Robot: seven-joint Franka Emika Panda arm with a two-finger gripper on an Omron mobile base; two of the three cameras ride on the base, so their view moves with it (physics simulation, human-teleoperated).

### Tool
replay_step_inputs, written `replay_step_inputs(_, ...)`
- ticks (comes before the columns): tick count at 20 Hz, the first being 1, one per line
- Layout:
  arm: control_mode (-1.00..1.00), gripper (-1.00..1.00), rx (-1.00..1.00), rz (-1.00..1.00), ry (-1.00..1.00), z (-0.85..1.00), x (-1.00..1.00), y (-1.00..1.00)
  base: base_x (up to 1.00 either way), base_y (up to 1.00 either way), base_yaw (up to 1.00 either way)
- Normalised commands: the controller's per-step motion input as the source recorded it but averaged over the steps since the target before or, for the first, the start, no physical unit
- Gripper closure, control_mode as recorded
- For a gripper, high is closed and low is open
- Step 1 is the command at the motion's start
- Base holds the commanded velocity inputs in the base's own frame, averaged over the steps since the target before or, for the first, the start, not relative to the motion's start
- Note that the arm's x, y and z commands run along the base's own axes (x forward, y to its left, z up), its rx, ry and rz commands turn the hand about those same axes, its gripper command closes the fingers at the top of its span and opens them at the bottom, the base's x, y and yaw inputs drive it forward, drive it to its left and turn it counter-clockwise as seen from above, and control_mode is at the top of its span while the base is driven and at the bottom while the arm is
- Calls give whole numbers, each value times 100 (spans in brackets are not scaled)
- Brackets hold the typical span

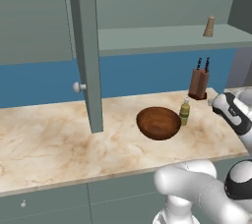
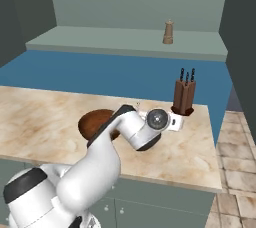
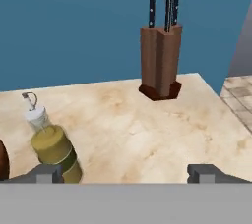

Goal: Retrieve the bottle and the shaker from the cabinet and place them next to the mixing bowl on the counter. Then add garlic from the fridge to the mixing bowl.

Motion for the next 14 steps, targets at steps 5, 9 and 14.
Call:
replay_step_inputs(5, -100, -100, 21, -34, 25, 67, 14, 11, 0, 0, 0)
replay_step_inputs(9, -100, -100, -14, 5, 23, 53, 7, -11, 0, 0, 0)
replay_step_inputs(14, -100, -100, -46, 30, -1, 25, -5, -14, 0, 0, 0)
